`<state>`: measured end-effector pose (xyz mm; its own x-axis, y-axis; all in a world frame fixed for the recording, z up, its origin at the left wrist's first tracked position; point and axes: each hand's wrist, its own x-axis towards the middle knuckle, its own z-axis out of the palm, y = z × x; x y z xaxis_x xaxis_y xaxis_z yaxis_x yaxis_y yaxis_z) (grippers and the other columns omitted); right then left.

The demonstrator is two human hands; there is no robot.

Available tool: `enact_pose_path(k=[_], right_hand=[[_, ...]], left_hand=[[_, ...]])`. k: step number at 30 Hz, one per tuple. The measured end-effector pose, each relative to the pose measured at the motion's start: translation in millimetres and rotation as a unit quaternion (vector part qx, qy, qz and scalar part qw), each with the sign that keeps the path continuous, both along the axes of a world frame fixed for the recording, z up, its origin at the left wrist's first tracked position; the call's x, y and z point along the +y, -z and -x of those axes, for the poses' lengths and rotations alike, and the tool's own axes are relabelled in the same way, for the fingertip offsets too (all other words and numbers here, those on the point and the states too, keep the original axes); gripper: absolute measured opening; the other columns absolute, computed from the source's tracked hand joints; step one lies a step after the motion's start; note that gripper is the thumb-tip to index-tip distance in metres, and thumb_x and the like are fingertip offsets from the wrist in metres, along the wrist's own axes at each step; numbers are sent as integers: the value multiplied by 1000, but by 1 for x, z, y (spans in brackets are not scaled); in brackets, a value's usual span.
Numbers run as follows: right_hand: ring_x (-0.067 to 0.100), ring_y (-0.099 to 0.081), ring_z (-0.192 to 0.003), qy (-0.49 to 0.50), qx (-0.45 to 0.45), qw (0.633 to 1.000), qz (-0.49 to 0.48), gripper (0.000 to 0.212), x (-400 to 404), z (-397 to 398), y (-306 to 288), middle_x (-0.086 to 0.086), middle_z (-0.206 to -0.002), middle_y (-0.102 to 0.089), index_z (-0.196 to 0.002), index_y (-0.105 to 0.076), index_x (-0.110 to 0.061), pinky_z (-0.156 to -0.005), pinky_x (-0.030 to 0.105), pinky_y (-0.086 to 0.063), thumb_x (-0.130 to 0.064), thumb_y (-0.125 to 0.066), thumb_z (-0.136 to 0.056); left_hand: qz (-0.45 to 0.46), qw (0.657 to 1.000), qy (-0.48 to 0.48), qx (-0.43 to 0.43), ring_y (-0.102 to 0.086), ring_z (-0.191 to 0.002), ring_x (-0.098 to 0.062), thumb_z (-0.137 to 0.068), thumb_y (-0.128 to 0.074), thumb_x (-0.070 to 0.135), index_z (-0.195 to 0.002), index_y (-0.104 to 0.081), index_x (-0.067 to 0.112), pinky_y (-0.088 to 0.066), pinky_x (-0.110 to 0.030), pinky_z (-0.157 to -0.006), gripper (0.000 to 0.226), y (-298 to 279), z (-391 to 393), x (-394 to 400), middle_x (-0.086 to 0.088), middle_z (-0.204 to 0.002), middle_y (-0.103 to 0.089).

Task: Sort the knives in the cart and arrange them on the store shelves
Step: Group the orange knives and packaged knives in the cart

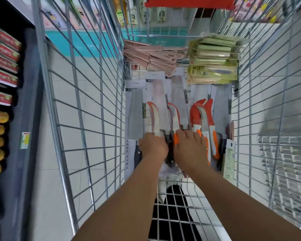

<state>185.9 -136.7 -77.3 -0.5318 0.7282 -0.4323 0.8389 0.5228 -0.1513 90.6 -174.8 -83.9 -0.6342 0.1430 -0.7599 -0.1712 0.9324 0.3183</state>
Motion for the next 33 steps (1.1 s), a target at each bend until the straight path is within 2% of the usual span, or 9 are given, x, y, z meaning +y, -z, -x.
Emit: enact_pose_path(k=[4, 11, 16, 18, 21, 24, 26, 29, 33], right_hand=[[25, -37, -125, -13, -7, 1000, 4, 50, -3, 2, -2, 2, -136, -46, -137, -39, -21, -100, 35, -18, -19, -48, -88], [30, -30, -131, -13, -5, 1000, -28, 52, -10, -1, -5, 5, -140, -39, -142, -35, -17, -101, 34, -5, -18, -44, -90], [33, -35, -127, -18, -6, 1000, -4, 62, -14, -5, -1, 9, -139, -38, -140, -38, -15, -109, 40, -19, -12, -55, -81], [35, -37, -125, -9, 7, 1000, -6, 56, -12, -7, 0, 10, -137, -42, -134, -47, -15, -109, 43, -24, -12, -58, -79], [39, -34, -128, 48, 59, 996, -42, 50, -8, -11, -2, 15, -141, -38, -134, -49, -16, -108, 48, -28, -19, -50, -84], [37, -11, -142, 141, 27, 990, 1, 72, 0, -20, -6, 15, -155, -12, -148, -21, -21, -115, 47, -13, -20, -56, -86], [36, -7, -143, 191, 8, 981, 36, 84, 8, -27, -6, 17, -156, -5, -150, -9, -18, -115, 48, -14, -22, -62, -84], [39, -15, -139, 202, 10, 977, 67, 90, 19, -35, -5, 22, -152, -13, -149, -8, -13, -113, 45, -20, -28, -66, -83], [39, -28, -129, 221, -5, 972, 77, 94, 28, -33, -4, 22, -143, -25, -149, -6, -8, -106, 41, -29, -30, -68, -81]], left_hand=[[-16, 999, 14, 42, -54, -110, -31, -94, -50, 11, -125, -45, 2, -46, -34, -85, 32, -16, 5, -11, -16, -123, -53], [57, 989, 52, 122, -44, -122, -32, -90, -53, 6, -131, -37, -2, -42, -38, -97, 44, -32, 19, -45, -18, -132, -43], [33, 982, 76, 171, -34, -121, -30, -88, -51, -1, -131, -36, 2, -39, -36, -100, 46, -37, 8, -45, -16, -136, -32], [-9, 975, 107, 193, -36, -117, -28, -91, -46, 0, -128, -40, 4, -41, -35, -93, 37, -38, 2, -40, -14, -131, -35], [-83, 983, 101, 130, -54, -104, -27, -98, -40, 12, -122, -47, 9, -45, -35, -77, 24, -38, -7, -24, -7, -116, -49], [-103, 987, 99, 74, -57, -99, -29, -98, -41, 17, -118, -50, 9, -47, -36, -79, 23, -28, -20, -6, -12, -113, -57], [-92, 991, 93, 38, -56, -103, -32, -97, -43, 17, -116, -49, 6, -48, -40, -85, 24, -22, -30, 5, -16, -115, -56], [-44, 992, 118, 23, -54, -110, -35, -93, -50, 16, -117, -50, 1, -46, -44, -94, 28, -12, -42, 18, -19, -121, -53], [-3, 987, 152, 41, -55, -107, -34, -86, -62, 14, -114, -52, 4, -49, -42, -90, 32, -3, -51, 25, -16, -119, -52]])
